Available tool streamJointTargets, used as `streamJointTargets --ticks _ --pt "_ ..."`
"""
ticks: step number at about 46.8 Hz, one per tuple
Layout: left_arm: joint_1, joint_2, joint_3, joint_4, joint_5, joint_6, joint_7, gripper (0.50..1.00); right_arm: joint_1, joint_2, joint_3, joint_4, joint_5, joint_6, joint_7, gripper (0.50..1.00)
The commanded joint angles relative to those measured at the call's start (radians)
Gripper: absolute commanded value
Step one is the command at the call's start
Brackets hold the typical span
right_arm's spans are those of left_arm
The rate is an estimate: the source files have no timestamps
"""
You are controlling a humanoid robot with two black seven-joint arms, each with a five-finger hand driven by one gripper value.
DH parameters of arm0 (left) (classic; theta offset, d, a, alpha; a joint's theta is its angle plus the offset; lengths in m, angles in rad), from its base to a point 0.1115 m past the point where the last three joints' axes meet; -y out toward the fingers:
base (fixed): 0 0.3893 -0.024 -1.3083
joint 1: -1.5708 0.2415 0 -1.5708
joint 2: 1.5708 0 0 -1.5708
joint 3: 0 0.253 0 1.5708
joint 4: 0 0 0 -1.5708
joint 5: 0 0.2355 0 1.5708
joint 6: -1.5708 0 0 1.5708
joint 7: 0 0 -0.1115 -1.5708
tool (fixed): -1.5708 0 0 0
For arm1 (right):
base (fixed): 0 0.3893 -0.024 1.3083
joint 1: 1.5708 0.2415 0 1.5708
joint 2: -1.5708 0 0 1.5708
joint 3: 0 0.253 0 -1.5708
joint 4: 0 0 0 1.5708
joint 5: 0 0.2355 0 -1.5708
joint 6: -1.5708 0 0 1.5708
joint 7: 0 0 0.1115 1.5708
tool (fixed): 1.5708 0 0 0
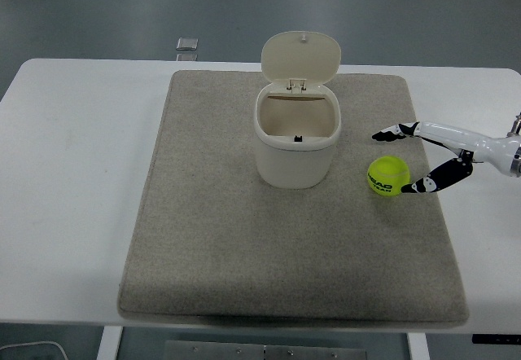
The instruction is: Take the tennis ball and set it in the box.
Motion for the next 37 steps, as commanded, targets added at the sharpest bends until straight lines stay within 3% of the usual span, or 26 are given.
streamJointTargets --ticks 1,7,19,29,37 --pt "0.000 0.000 0.000 0.000 0.000 0.000 0.000 0.992 -0.010 0.007 0.000 0.000 -0.009 -0.004 -0.003 0.909" --pt "0.000 0.000 0.000 0.000 0.000 0.000 0.000 0.992 -0.021 0.032 -0.003 -0.005 -0.029 -0.010 -0.006 0.907" --pt "0.000 0.000 0.000 0.000 0.000 0.000 0.000 0.992 -0.027 0.039 -0.031 -0.016 -0.071 -0.081 -0.006 0.903" --pt "0.000 0.000 0.000 0.000 0.000 0.000 0.000 0.992 -0.027 0.038 -0.033 -0.017 -0.072 -0.082 -0.006 0.893" --pt "0.000 0.000 0.001 0.000 0.000 0.000 0.000 0.992 -0.027 0.038 -0.033 -0.017 -0.088 -0.082 -0.006 0.825"
